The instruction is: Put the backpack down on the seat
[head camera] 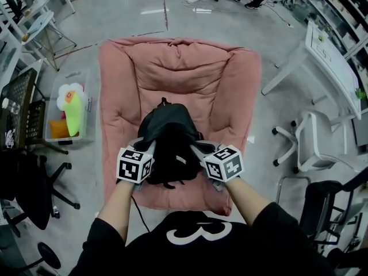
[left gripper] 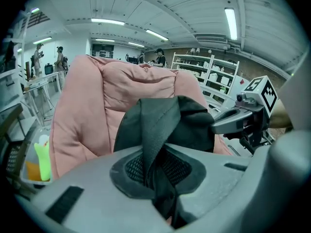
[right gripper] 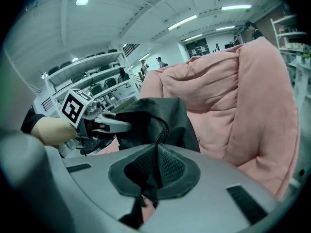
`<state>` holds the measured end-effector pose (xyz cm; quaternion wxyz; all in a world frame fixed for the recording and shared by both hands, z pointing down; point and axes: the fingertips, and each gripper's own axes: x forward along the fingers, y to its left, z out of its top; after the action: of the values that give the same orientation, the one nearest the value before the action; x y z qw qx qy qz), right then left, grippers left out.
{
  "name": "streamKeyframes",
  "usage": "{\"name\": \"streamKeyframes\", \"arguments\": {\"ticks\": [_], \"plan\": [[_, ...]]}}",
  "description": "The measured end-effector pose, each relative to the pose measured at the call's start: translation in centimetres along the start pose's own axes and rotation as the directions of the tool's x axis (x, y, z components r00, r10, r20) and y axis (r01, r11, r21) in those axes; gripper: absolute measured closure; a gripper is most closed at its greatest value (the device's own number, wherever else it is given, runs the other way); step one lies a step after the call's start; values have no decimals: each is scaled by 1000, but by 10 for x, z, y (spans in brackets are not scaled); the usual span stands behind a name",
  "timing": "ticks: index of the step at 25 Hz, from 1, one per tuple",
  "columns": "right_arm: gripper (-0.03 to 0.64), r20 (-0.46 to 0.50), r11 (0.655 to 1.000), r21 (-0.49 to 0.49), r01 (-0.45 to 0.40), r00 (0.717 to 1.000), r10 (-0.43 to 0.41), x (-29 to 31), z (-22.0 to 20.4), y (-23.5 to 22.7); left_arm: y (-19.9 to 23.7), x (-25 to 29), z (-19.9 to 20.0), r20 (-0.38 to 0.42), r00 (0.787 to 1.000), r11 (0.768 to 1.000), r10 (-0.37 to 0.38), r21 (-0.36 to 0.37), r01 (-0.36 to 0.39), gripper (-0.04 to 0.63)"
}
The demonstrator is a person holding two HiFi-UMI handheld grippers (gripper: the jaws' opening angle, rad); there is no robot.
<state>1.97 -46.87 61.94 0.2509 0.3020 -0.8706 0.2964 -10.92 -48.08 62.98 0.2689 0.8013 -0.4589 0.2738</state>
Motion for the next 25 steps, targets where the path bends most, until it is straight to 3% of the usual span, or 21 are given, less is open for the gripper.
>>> {"name": "streamKeyframes", "arguments": {"ticks": [3,6,13,19,25], "plan": [[603,25,997,77,-8,1000,6,1,0,-2,2,2,-2,2,1000,1000,7,-3,-7,558],[598,37,997,71,-13,999,10,3,1,0,3,2,-7,-6,1000,1000,4,-21,-4,485],[396,0,1000,5,-4,1000,4,-9,-4,7,11,-19,-25,-13,999,996,40,-74,-41,321],[388,17,999,-38,10,1000,-9,-37,1,30,10,-73,-29,23,999,988,46,-150,-42,307],[388,161,999,-30,-34,986,38,-82,30,85,-22,-134,-20,87,996,977,-9,-211,28,308]]}}
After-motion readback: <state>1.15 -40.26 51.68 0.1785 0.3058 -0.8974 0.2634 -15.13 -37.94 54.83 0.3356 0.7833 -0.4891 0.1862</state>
